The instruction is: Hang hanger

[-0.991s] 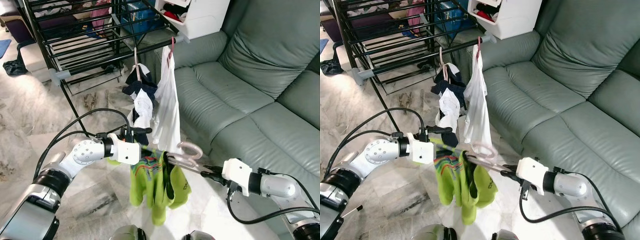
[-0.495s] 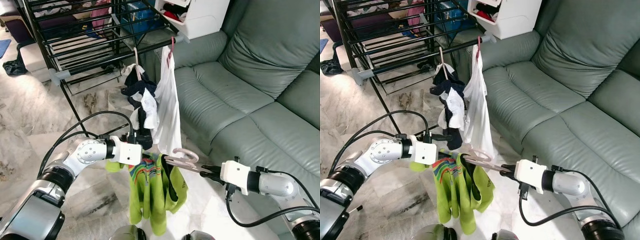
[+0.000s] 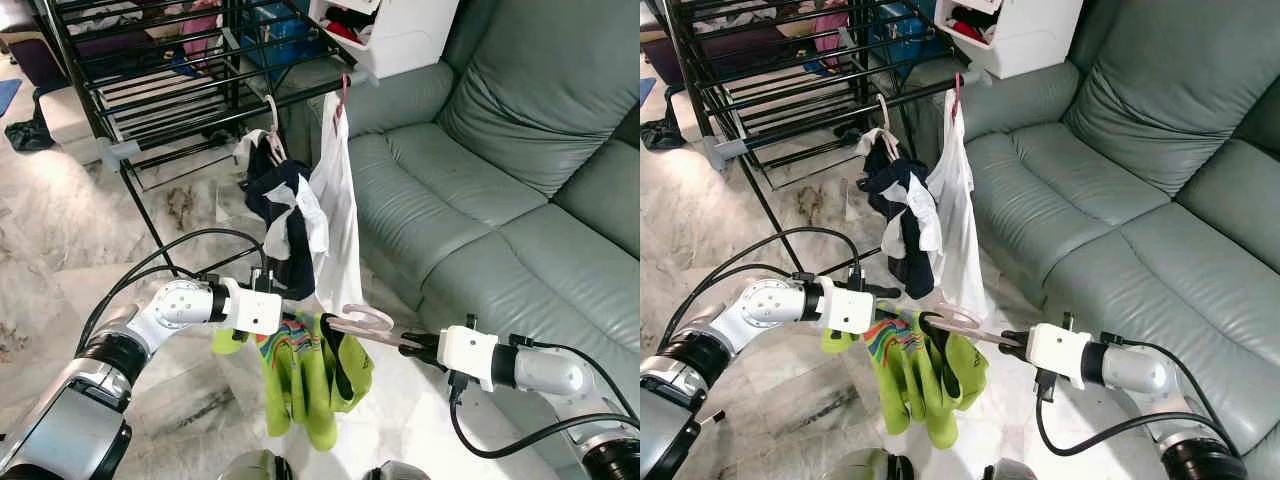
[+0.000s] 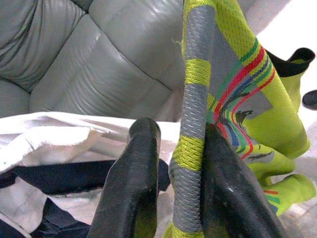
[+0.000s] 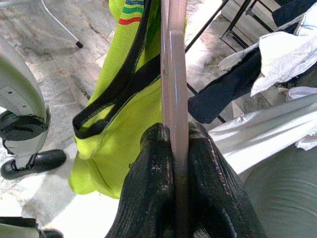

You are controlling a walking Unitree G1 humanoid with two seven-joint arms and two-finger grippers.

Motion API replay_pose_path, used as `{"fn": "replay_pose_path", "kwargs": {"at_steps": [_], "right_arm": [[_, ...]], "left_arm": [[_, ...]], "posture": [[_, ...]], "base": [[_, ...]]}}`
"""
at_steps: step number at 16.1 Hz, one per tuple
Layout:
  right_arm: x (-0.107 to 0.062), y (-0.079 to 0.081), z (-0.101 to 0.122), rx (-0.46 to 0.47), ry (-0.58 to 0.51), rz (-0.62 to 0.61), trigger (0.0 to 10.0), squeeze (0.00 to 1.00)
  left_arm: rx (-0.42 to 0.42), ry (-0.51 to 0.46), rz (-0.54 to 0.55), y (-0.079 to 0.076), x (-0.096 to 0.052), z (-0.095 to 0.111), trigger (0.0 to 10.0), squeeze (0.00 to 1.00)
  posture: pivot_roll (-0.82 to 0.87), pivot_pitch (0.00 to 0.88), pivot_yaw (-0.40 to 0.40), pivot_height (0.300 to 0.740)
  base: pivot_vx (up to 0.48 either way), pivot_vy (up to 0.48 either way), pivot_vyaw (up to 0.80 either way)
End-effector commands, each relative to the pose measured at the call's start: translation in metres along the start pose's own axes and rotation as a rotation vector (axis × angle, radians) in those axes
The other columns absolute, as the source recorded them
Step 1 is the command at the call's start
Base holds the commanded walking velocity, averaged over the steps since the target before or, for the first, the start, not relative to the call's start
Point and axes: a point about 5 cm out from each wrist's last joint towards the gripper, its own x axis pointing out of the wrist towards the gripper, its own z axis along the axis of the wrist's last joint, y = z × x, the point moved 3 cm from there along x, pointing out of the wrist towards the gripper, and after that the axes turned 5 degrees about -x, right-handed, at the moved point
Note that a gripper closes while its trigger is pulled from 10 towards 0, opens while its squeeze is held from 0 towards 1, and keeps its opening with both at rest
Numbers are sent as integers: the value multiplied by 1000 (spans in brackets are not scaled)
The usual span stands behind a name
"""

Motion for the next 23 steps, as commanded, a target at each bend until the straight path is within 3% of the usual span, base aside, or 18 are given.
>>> {"fn": "replay_pose_path", "kwargs": {"at_steps": [1, 10, 11, 14, 17, 20, 21, 22, 23], "right_arm": [[1, -8, 6, -38, -27, -16, 10000, 0], [3, -10, 3, -47, -10, 5, 10000, 4], [3, -11, 2, -41, -9, 11, 10000, 1000], [0, -15, 4, 1, -19, 47, 10000, 1000], [-7, -38, 20, 78, -83, 52, 10000, 1000], [-21, -77, 44, 122, -186, -52, 10000, 1000], [-37, -121, 75, 176, -363, -257, 10000, 1000], [-43, -132, 84, 183, -420, -326, 10000, 1000], [-52, -145, 95, 213, -500, -457, 10000, 1000]], "left_arm": [[18, 21, -18, 7, -2, 0, 0, 0], [-54, 25, -29, 5, -1, -4, 0, 0], [-67, 32, -36, 4, -1, -5, 0, 0], [-86, 37, -17, 5, 0, -6, 0, 0], [-115, 53, 21, 7, 0, -10, 0, 0], [-181, 108, 91, 10, -4, -21, 0, 0], [-300, 131, 183, 14, -7, -31, 0, 0], [-321, 137, 205, 15, -8, -33, 0, 0], [-393, 146, 261, 17, -10, -38, 0, 0]], "posture": [[-55, 0, 50, 740], [-55, 0, 54, 740], [-51, 0, 45, 740], [-55, 0, 34, 740], [-61, 0, 30, 740], [-61, 0, 28, 740], [-64, 0, 27, 740], [-64, 0, 27, 740], [-64, 0, 27, 740]], "base": [[0, 0, 0], [0, 0, 0], [0, 0, 0], [0, 0, 0], [0, 0, 0], [0, 0, 0], [0, 0, 0], [0, 0, 0], [0, 0, 0]]}}
